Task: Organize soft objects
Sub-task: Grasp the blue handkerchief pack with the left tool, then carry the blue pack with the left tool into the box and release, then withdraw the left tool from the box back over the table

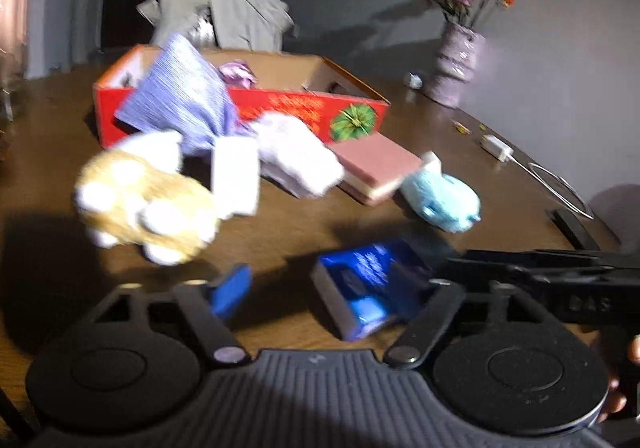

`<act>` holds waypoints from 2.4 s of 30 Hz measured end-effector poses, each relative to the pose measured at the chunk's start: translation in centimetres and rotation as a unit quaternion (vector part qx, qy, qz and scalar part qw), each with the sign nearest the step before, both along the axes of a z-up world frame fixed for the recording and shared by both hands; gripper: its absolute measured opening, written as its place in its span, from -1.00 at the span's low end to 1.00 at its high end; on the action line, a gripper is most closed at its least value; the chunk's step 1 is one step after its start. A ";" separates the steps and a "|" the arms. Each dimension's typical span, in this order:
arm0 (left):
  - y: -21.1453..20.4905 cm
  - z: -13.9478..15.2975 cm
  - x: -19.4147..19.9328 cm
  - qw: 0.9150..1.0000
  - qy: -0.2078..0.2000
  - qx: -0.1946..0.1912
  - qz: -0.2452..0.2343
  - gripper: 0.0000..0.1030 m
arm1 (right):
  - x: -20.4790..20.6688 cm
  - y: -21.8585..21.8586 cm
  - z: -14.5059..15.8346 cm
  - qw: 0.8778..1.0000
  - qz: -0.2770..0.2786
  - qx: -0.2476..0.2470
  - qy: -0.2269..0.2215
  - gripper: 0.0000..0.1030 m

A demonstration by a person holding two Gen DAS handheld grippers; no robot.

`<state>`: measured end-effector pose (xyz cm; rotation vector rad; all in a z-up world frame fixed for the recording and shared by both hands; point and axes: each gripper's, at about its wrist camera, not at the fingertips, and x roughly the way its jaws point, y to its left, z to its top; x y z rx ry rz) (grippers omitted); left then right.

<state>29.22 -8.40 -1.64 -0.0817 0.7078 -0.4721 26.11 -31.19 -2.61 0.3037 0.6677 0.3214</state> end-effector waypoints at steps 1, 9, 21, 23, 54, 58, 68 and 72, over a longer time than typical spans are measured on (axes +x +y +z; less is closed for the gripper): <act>-0.2 -0.2 0.2 1.000 0.011 -0.003 -0.004 0.19 | 0.2 0.0 -0.2 1.000 -0.001 0.013 0.001 -0.12; 0.1 -0.9 0.9 0.998 0.048 -0.047 -0.015 -0.31 | 1.5 0.6 -1.5 0.999 0.002 0.034 0.020 -0.48; -0.3 -0.6 0.7 0.998 0.042 -0.048 -0.016 -0.53 | 1.4 0.6 -1.4 0.999 -0.001 0.046 0.026 -0.69; -0.2 -0.3 0.7 0.998 0.038 -0.047 -0.014 -0.56 | 1.1 0.4 -1.0 0.999 0.000 0.048 0.021 -0.74; -3.6 5.9 37.2 0.988 0.133 -0.069 0.043 -0.56 | 36.2 -1.6 5.7 0.996 -0.037 0.022 0.077 -0.68; -4.2 4.0 40.0 0.983 0.165 -0.056 0.057 -0.43 | 39.4 -0.4 3.4 0.994 -0.046 -0.011 0.098 -0.63; -3.4 5.9 37.7 0.989 0.129 -0.018 0.067 -0.16 | 39.4 0.0 4.2 0.994 -0.047 -0.026 0.097 -0.46; -3.1 8.8 34.6 0.993 0.093 0.010 0.071 -0.07 | 36.7 -0.4 7.2 0.995 -0.045 -0.038 0.076 -0.32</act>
